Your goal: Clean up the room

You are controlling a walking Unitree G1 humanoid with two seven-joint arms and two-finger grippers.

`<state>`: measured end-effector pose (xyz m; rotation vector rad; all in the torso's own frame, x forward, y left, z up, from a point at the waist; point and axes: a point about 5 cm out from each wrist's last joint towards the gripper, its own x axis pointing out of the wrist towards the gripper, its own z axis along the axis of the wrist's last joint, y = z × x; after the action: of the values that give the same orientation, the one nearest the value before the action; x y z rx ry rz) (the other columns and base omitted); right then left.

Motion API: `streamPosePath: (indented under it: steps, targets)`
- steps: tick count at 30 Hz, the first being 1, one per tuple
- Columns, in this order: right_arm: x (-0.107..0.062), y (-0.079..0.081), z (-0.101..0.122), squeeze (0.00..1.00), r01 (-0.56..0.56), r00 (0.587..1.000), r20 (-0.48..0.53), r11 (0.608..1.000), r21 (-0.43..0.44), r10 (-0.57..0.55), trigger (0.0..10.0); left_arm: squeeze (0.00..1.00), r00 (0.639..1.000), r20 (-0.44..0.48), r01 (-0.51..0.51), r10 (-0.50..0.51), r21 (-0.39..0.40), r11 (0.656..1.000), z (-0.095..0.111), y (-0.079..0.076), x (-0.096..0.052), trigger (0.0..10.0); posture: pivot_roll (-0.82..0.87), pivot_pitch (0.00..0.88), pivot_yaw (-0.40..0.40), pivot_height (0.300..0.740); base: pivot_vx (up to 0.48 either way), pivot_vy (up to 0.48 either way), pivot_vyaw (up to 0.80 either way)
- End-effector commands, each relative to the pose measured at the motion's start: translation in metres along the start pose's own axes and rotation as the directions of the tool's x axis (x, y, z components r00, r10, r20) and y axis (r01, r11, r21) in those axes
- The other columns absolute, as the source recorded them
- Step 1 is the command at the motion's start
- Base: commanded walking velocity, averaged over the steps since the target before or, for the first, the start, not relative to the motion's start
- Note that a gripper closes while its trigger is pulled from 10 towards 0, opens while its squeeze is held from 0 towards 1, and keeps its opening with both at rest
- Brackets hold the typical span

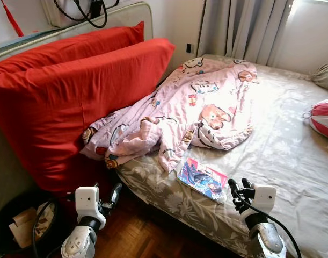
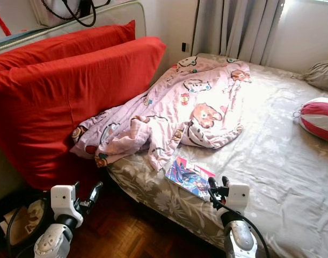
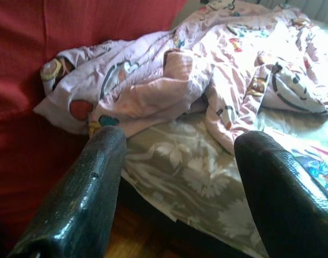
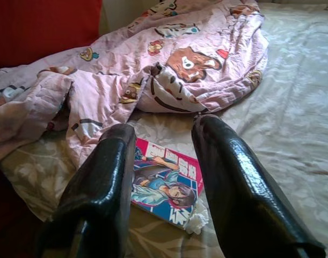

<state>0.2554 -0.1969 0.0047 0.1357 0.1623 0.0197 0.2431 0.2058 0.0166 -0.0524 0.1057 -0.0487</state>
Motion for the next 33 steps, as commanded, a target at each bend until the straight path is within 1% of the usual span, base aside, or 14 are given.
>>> streamPosePath:
  steps: [1,3,6,12,17,19,21,24,28,30,33]
  targets:
    - [0.003,0.001,0.005,0.0,-0.007,1.0,0.002,1.0,-0.015,0.007,10.0,0.0,1.0,-0.009,-0.006,0.006,-0.004,1.0,0.0,0.002,-0.002,10.0,0.11,0.0,-0.025,0.74,0.0,0.0,0.0]
    - [0.004,0.001,0.006,0.0,-0.009,1.0,0.0,1.0,-0.019,0.009,10.0,0.0,1.0,-0.01,0.001,-0.001,-0.004,1.0,0.0,0.001,-0.001,10.0,0.11,0.0,-0.024,0.74,0.0,0.0,0.0]
    - [0.004,-0.006,0.009,0.0,0.027,1.0,0.012,1.0,-0.003,-0.027,10.0,0.0,1.0,0.005,0.012,-0.012,-0.005,1.0,0.005,-0.003,0.001,10.0,0.1,0.0,-0.018,0.74,0.0,0.0,0.0]
    - [-0.002,-0.01,0.007,0.0,0.056,0.998,0.007,0.998,0.01,-0.056,10.0,0.0,1.0,-0.002,-0.011,0.011,-0.007,1.0,0.007,0.003,0.002,10.0,0.1,0.012,-0.018,0.74,0.0,0.0,0.0]
    - [0.0,-0.007,0.01,0.0,0.04,0.999,0.015,0.999,0.013,-0.04,10.0,0.0,1.0,0.003,-0.01,0.01,0.0,1.0,0.011,0.004,0.002,10.0,0.1,0.04,-0.018,0.74,0.324,0.0,0.0]
    - [0.001,-0.01,0.011,0.0,0.05,0.999,0.014,0.999,0.014,-0.05,10.0,0.0,1.0,0.005,-0.009,0.009,0.0,1.0,0.012,0.004,0.003,10.0,0.1,0.049,-0.019,0.74,0.347,0.0,0.0]
    - [0.001,-0.011,0.012,0.0,0.049,0.999,0.013,0.999,0.005,-0.049,10.0,0.0,1.0,0.007,-0.009,0.009,-0.001,1.0,0.013,0.003,0.003,10.0,0.1,0.054,-0.02,0.74,0.349,0.0,0.0]
    - [0.001,-0.011,0.016,0.0,0.017,1.0,0.021,0.999,-0.033,-0.016,10.0,0.0,1.0,0.01,-0.011,0.012,-0.004,1.0,0.014,0.003,0.003,10.0,0.1,0.057,-0.024,0.74,0.351,0.0,0.0]
    - [0.001,-0.012,0.016,0.0,0.019,1.0,0.021,0.999,-0.025,-0.019,10.0,0.0,1.0,0.011,-0.012,0.012,-0.006,1.0,0.014,0.002,0.003,10.0,0.1,0.061,-0.029,0.74,0.356,0.0,0.53]
    - [0.001,-0.012,0.015,0.0,0.023,1.0,0.014,1.0,0.008,-0.023,10.0,0.0,1.0,0.01,-0.012,0.012,-0.008,1.0,0.015,0.001,0.003,10.0,0.1,0.062,-0.031,0.74,0.356,0.0,0.0]
    - [0.001,-0.012,0.015,0.0,0.02,1.0,0.011,1.0,0.003,-0.02,10.0,0.0,1.0,0.018,-0.014,0.014,-0.009,1.0,0.016,0.0,0.003,10.0,0.1,0.065,-0.034,0.74,0.358,0.0,0.0]
